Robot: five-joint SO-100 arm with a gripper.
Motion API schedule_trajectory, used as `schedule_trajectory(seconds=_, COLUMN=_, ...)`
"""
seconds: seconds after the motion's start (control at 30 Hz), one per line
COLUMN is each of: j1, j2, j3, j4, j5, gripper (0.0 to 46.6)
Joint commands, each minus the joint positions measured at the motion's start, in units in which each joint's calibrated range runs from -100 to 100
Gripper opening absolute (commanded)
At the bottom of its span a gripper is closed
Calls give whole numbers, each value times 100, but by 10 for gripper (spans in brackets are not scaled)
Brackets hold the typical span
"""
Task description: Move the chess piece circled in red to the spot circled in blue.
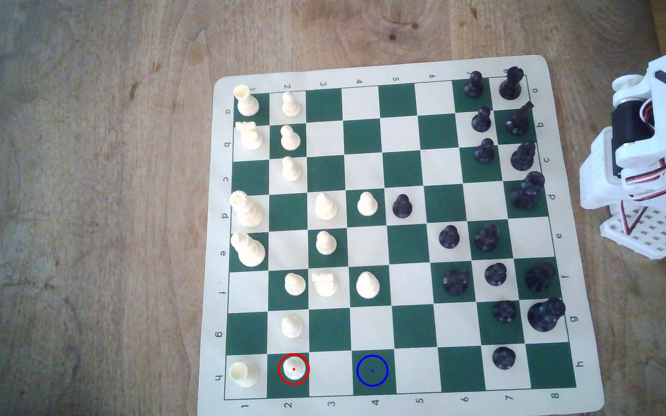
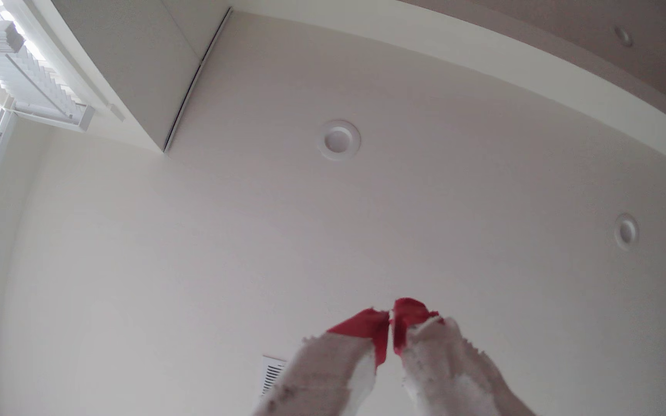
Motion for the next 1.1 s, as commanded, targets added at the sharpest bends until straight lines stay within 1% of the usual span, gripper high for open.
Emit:
schedule_trajectory(seconds=0.0, j1=326, j2=-11, j3=117, j4=-111, j5=10, gripper=2)
schedule_trajectory(seconds=0.1, j1=334, j2=-11, j3=117, j4=225, j5=10, gripper=2)
schedule_trajectory(seconds=0.17, j1=224, j2=-11, j3=117, j4=823, j5=10, gripper=2)
schedule_trajectory(seconds=0.27, j1=201, j2=-11, j3=0, j4=1691, j5=10, gripper=2)
schedule_trajectory(seconds=0.43, j1=279, j2=-11, j3=-363, j4=3919, j5=10, gripper=2)
schedule_trajectory(seconds=0.5, j1=279, j2=-11, j3=-381, j4=4492, j5=-15, gripper=2)
schedule_trajectory(seconds=0.63, j1=287, j2=-11, j3=45, j4=4828, j5=-20, gripper=2)
schedule_trajectory(seconds=0.7, j1=287, j2=-11, j3=72, j4=5287, j5=-20, gripper=2)
schedule_trajectory(seconds=0.73, j1=295, j2=-11, j3=-28, j4=6015, j5=-20, gripper=2)
schedule_trajectory(seconds=0.93, j1=342, j2=-3, j3=-508, j4=8407, j5=-34, gripper=2)
schedule_trajectory(seconds=1.0, j1=342, j2=-3, j3=-671, j4=9054, j5=-34, gripper=21)
schedule_trajectory(seconds=1.03, j1=217, j2=-3, j3=-970, j4=9930, j5=-39, gripper=8)
schedule_trajectory(seconds=1.07, j1=178, j2=-3, j3=-1116, j4=10389, j5=-73, gripper=5)
